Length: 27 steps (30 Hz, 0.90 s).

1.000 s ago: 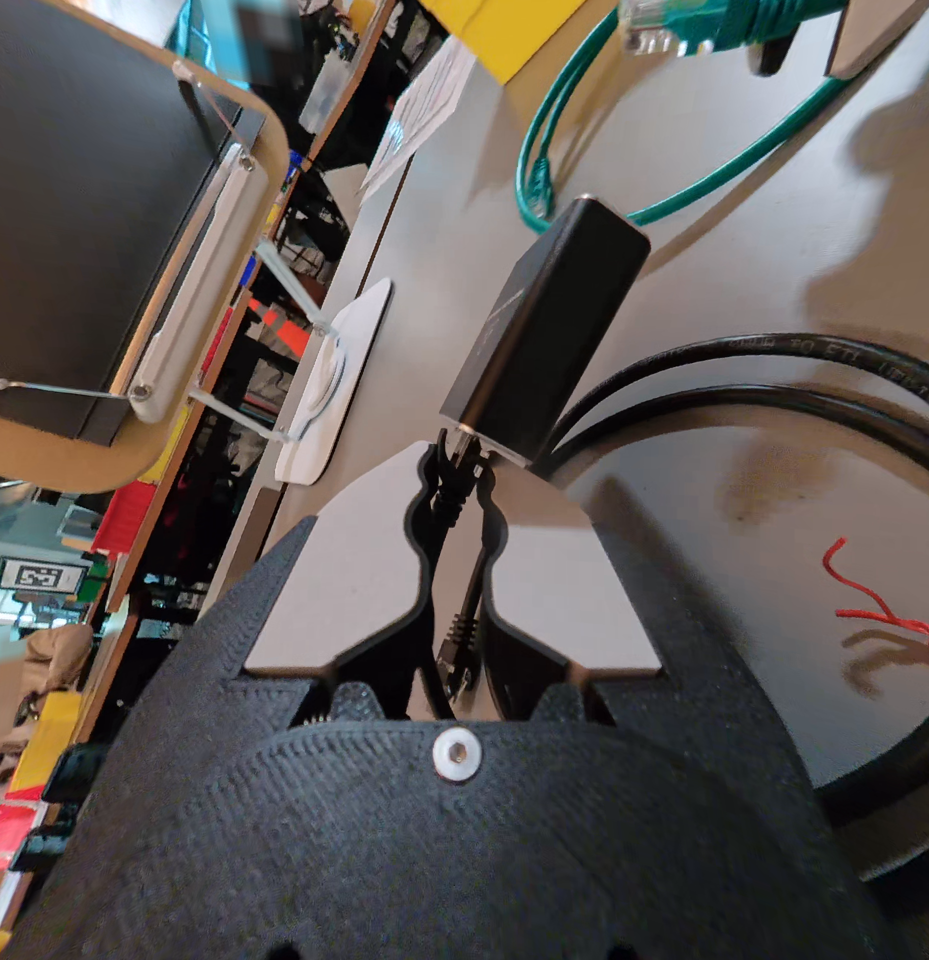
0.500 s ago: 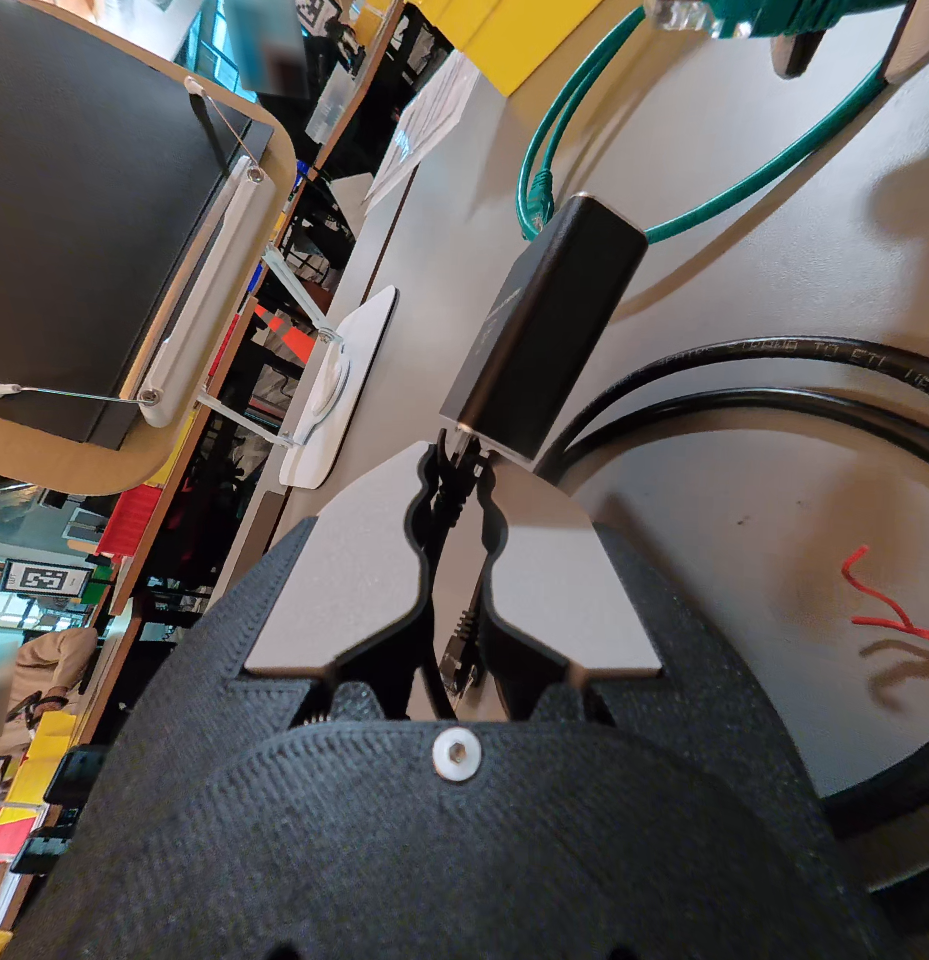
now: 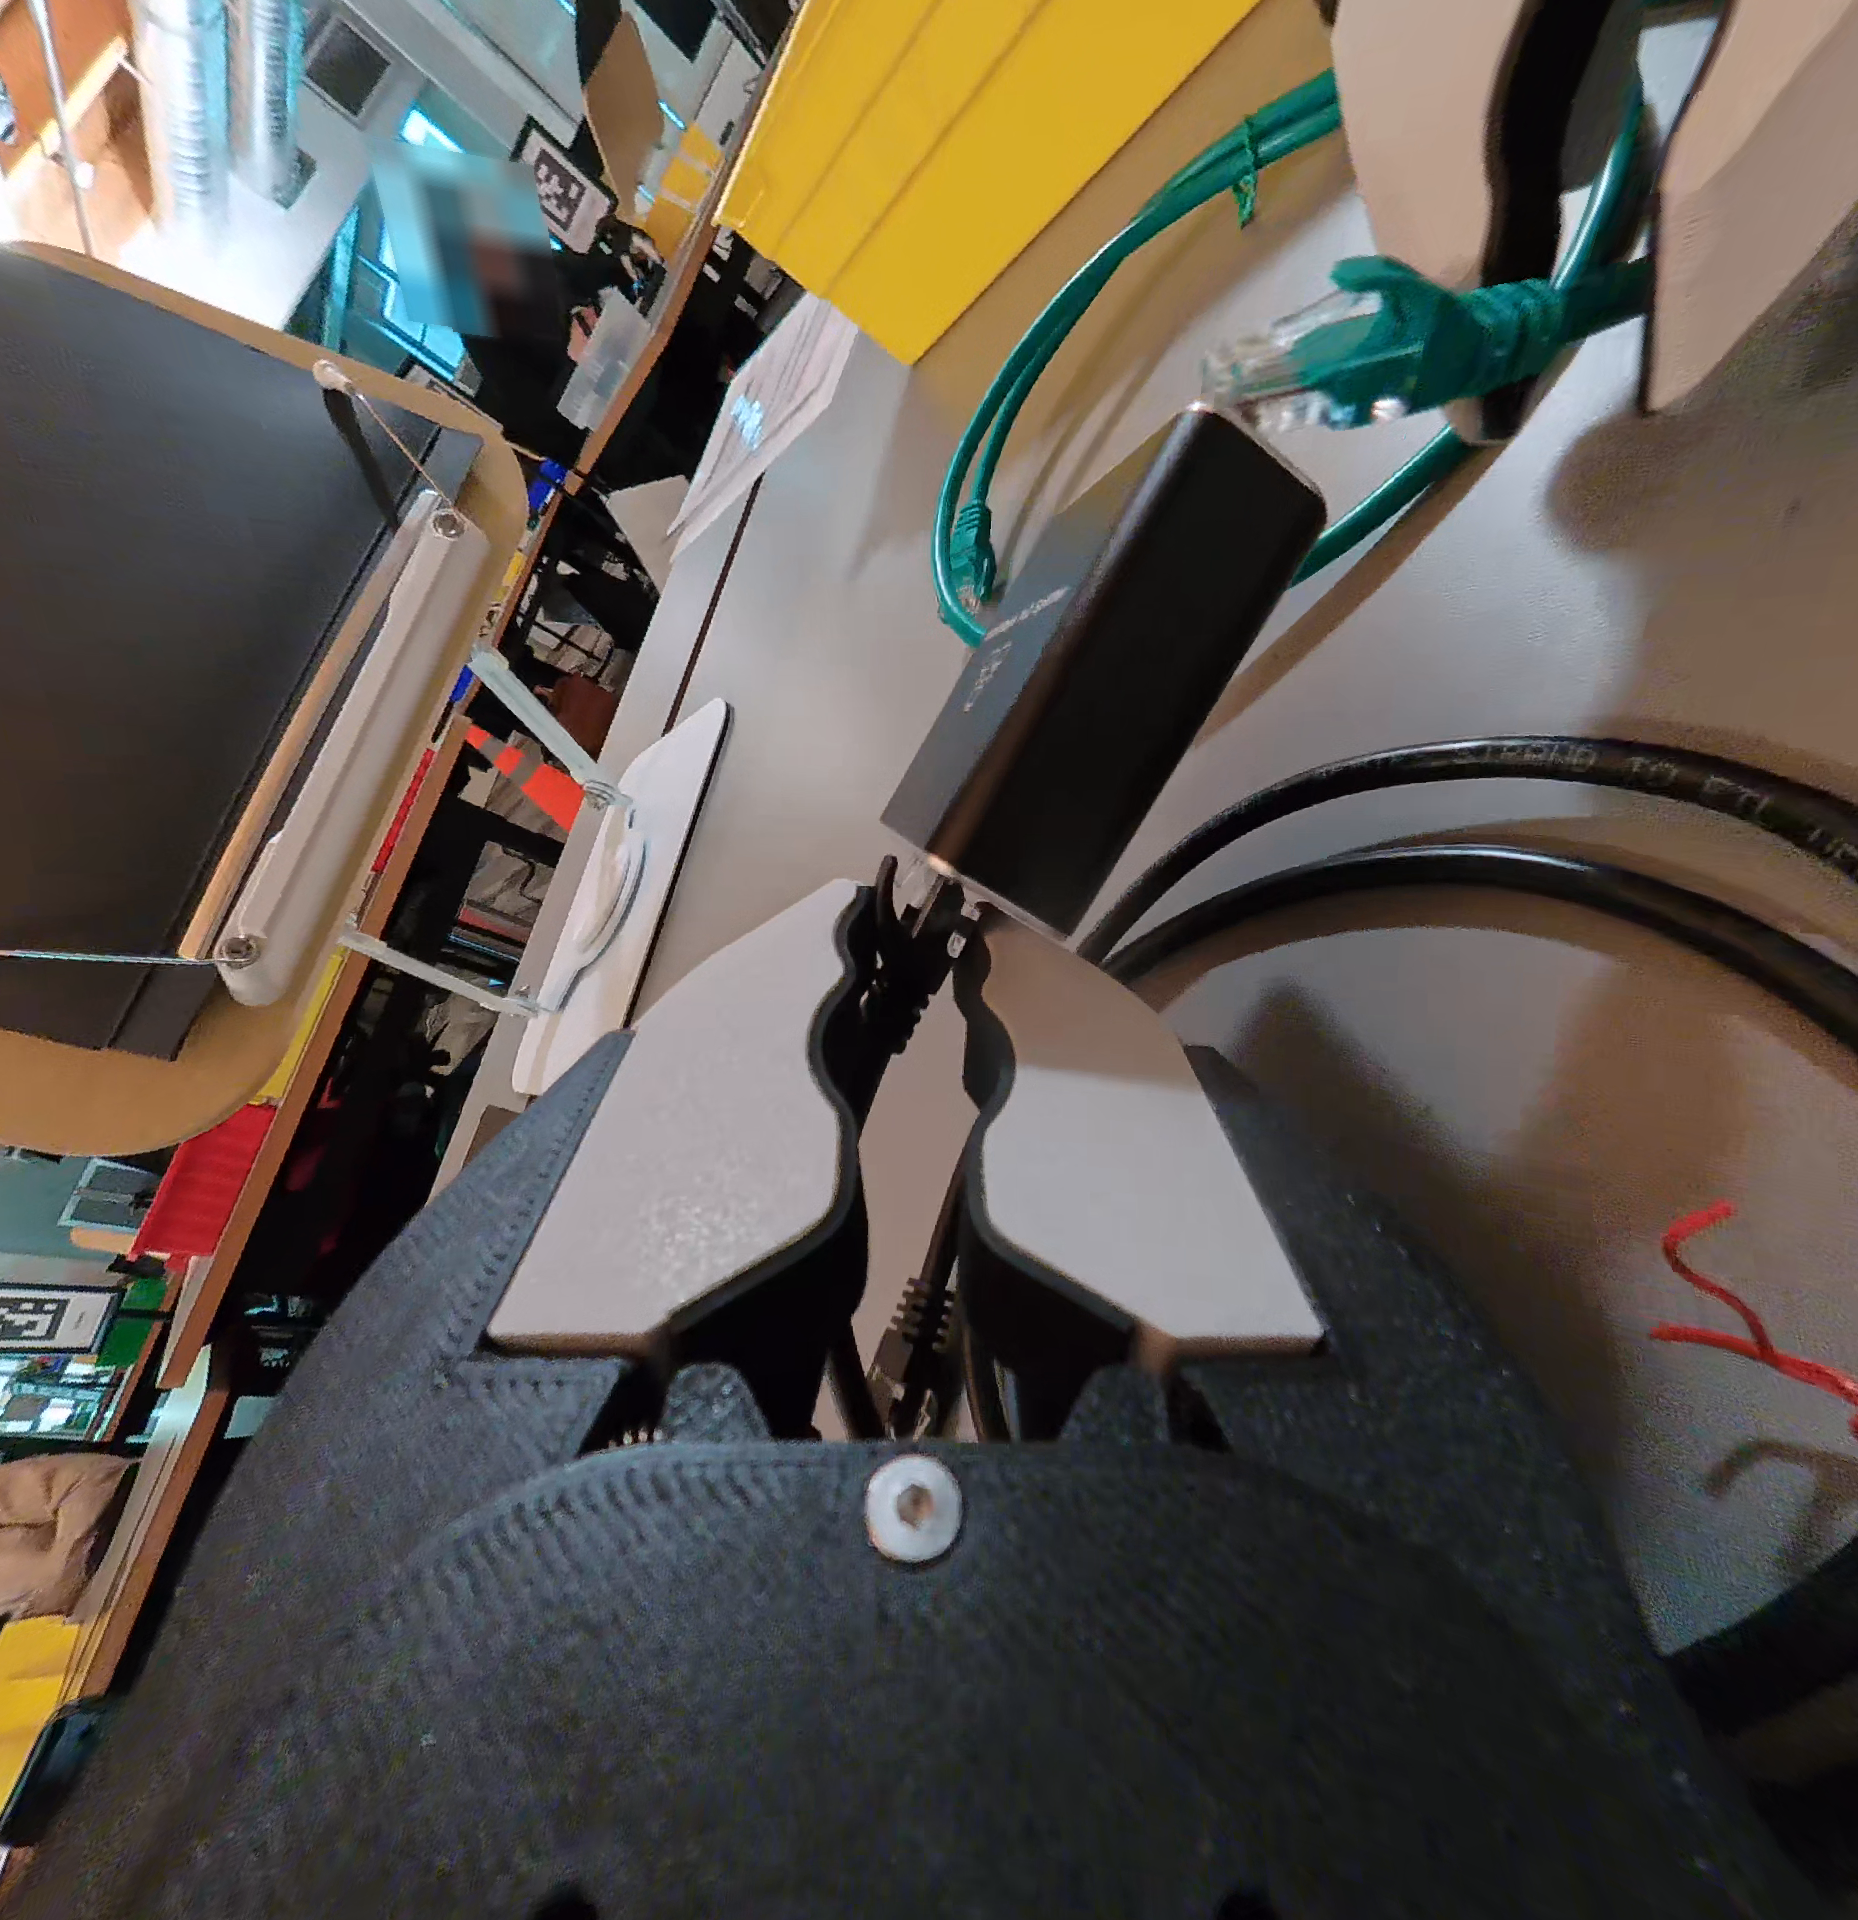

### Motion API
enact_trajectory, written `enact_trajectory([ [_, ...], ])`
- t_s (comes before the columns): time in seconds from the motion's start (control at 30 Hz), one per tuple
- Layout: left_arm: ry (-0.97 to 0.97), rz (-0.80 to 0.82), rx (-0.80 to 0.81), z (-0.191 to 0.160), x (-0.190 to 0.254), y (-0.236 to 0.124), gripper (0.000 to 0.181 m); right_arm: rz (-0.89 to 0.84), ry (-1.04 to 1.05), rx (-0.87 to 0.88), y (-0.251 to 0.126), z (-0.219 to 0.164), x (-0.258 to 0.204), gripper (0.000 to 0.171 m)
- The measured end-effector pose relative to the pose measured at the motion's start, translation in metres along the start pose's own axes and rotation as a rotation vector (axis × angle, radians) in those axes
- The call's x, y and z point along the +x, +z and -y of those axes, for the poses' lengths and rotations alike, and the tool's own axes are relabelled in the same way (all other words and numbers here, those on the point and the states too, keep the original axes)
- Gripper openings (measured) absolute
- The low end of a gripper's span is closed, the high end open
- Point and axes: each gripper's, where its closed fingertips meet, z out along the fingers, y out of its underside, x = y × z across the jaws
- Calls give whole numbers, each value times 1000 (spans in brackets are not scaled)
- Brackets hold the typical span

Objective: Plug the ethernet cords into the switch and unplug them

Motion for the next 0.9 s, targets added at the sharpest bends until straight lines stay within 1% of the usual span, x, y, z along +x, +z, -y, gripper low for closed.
enact_trajectory([
  [0.07,-20,7,-1,-1,-3,0,15,-66,-15,14,-2,2,9,18],
  [0.13,-58,14,-2,-3,-8,-1,15,-121,-29,21,-4,4,16,31],
  [0.17,-76,21,-1,-4,-10,-2,14,-138,-37,22,-4,5,18,33],
  [0.3,-117,34,-2,-7,-16,-3,14,-194,-59,11,-5,5,23,35],
  [0.6,-88,27,-25,-8,-13,-1,14,-248,-103,-45,1,1,21,36],
  [0.77,-88,35,-21,-7,-15,-3,13,-349,-211,-146,9,-8,27,38],
  [0.9,-73,31,-23,-6,-13,-2,14,-358,-177,-158,17,-8,32,35],
])
